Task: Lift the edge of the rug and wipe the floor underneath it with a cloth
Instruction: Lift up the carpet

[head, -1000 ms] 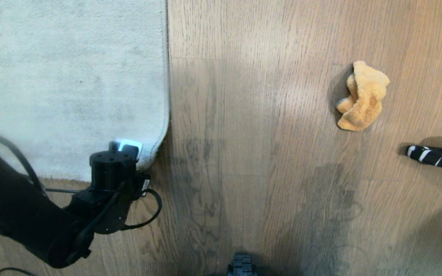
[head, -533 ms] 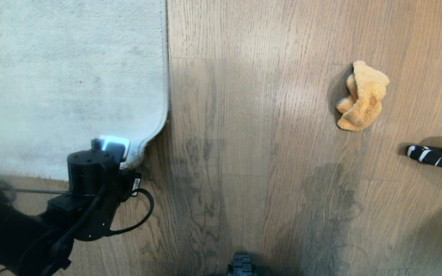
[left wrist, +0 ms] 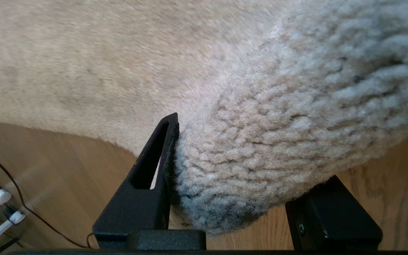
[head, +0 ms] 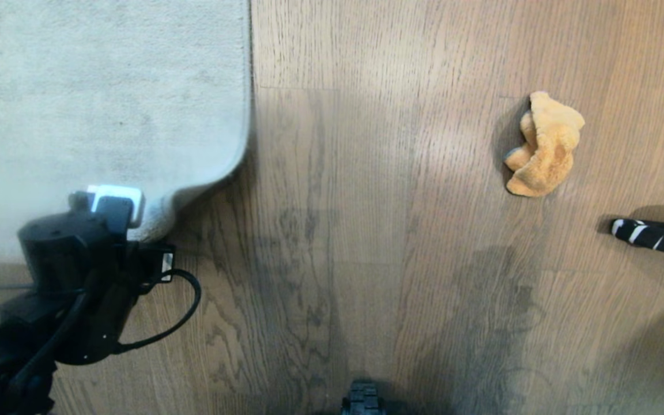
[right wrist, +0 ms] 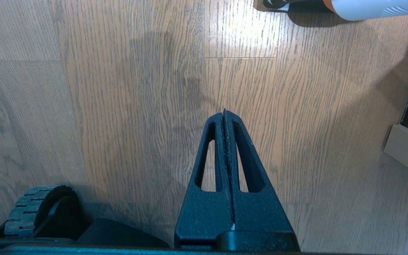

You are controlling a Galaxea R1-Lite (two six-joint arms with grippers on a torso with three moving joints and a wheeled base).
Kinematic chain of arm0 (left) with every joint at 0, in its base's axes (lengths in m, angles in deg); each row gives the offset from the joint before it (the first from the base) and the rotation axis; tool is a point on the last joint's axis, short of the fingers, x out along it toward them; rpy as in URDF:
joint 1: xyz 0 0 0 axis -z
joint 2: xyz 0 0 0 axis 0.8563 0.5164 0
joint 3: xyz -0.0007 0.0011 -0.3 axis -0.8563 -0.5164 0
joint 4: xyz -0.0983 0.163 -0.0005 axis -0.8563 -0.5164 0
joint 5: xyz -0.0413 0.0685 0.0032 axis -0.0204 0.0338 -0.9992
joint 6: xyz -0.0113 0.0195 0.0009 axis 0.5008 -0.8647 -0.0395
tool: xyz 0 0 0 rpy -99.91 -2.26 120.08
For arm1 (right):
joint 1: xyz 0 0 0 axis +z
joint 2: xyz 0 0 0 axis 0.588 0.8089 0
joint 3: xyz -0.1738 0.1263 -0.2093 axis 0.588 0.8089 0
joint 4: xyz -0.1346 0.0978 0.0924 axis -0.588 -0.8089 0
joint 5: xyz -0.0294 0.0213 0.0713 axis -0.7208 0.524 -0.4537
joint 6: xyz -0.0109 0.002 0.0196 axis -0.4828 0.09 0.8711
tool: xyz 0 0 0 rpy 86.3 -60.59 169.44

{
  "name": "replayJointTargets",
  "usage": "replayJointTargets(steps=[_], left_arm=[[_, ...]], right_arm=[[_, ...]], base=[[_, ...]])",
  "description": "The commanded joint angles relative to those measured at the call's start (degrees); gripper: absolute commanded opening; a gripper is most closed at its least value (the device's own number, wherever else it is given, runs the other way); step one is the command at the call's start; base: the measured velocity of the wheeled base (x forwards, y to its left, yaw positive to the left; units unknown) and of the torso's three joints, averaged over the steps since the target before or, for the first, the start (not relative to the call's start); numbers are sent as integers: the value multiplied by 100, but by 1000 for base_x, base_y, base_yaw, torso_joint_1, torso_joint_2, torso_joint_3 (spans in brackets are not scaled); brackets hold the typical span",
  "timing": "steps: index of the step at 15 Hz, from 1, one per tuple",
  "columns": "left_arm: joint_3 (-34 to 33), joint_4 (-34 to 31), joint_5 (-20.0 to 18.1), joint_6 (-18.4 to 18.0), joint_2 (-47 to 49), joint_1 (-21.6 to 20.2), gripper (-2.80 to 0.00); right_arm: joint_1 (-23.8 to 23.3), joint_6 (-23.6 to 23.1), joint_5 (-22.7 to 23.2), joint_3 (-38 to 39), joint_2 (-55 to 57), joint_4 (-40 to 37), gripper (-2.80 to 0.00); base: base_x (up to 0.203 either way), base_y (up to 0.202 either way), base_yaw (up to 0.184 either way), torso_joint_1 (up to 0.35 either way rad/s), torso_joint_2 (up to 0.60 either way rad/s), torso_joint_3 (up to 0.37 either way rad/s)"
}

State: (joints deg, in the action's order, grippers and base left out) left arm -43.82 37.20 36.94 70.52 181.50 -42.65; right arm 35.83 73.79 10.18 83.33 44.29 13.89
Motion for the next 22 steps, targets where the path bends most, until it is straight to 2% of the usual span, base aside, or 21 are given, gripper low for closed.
replayJointTargets(steps=[1, 9, 13, 18, 22], left_arm=[[-1, 10, 28, -25, -390, -124, -280], [68, -1365, -23, -417, -2009, -557, -280], [479, -2579, -33, -762, -2855, -857, -280], [1033, -2774, -65, -1591, -2934, -930, -280], [1366, -2770, -363, -2409, -2934, -1015, -280]], right_arm=[[1, 3, -2, 0, 5, 6, -280], [1, 3, -2, 0, -2, 6, -280], [1, 3, -2, 0, -3, 6, -280], [1, 3, -2, 0, 5, 6, -280], [1, 3, -2, 0, 5, 6, -280]], base=[[0, 0, 0, 0, 0, 0], [0, 0, 0, 0, 0, 0], [0, 0, 0, 0, 0, 0], [0, 0, 0, 0, 0, 0], [0, 0, 0, 0, 0, 0]])
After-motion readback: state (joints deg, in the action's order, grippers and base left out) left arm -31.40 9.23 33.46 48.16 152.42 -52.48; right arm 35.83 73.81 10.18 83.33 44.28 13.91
